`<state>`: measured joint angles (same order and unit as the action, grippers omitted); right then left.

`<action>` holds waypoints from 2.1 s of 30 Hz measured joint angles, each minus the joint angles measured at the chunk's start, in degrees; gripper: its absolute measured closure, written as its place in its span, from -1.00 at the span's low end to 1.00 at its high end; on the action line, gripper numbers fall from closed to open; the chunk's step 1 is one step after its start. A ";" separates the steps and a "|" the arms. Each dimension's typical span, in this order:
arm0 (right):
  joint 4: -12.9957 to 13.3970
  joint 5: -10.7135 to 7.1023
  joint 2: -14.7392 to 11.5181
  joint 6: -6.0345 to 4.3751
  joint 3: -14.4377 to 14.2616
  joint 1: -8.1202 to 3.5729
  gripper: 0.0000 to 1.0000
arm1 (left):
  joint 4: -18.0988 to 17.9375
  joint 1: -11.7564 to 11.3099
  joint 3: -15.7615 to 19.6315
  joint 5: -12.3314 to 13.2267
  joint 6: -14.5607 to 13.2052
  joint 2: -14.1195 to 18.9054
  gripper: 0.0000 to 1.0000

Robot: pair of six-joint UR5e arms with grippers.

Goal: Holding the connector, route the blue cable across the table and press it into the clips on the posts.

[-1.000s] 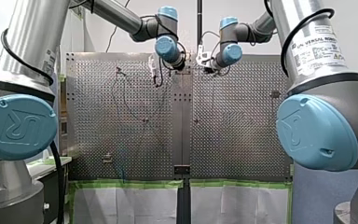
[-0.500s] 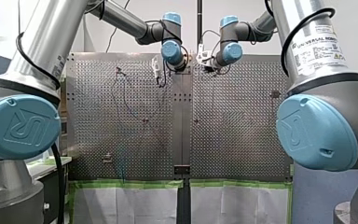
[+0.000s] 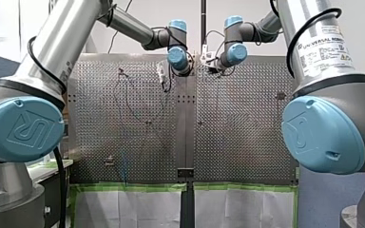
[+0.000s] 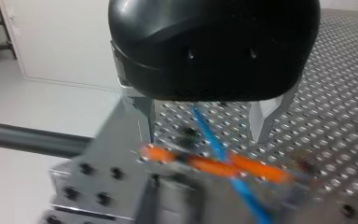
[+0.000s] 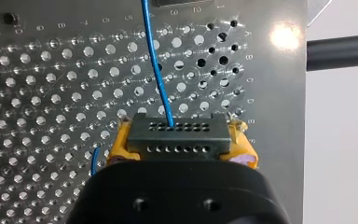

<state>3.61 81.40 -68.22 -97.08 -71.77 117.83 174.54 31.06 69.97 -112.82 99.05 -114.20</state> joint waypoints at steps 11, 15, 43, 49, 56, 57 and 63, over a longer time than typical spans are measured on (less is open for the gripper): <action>-0.06 0.00 0.03 0.01 0.00 -0.01 0.96 | -0.05 -0.57 -0.12 -1.22 0.07 -0.59 -0.71; -0.08 0.00 0.03 0.00 -0.01 0.00 0.96 | -0.13 -0.52 -0.12 -1.40 0.08 -0.61 -0.19; -0.33 0.00 0.03 0.03 -3.02 0.60 0.96 | 0.87 2.90 3.90 -7.66 -0.07 -0.54 1.00; -0.35 0.00 -0.01 0.03 -4.43 0.72 0.96 | -2.42 3.43 7.69 -8.69 0.45 -0.53 1.00; -0.16 0.10 -0.05 0.08 -7.69 0.57 0.96 | -6.39 3.83 11.72 -8.43 1.10 -0.53 1.00; 0.00 0.18 -0.05 0.17 -8.42 0.47 0.96 | -7.08 3.93 12.40 -8.30 1.18 -0.52 1.00; 2.77 0.34 -0.04 0.44 -12.31 0.28 0.96 | -10.79 4.46 16.11 -6.76 1.07 -0.61 1.00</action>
<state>6.39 81.74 -68.26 -96.64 -84.08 118.10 163.74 35.52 86.09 -119.58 100.12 -114.81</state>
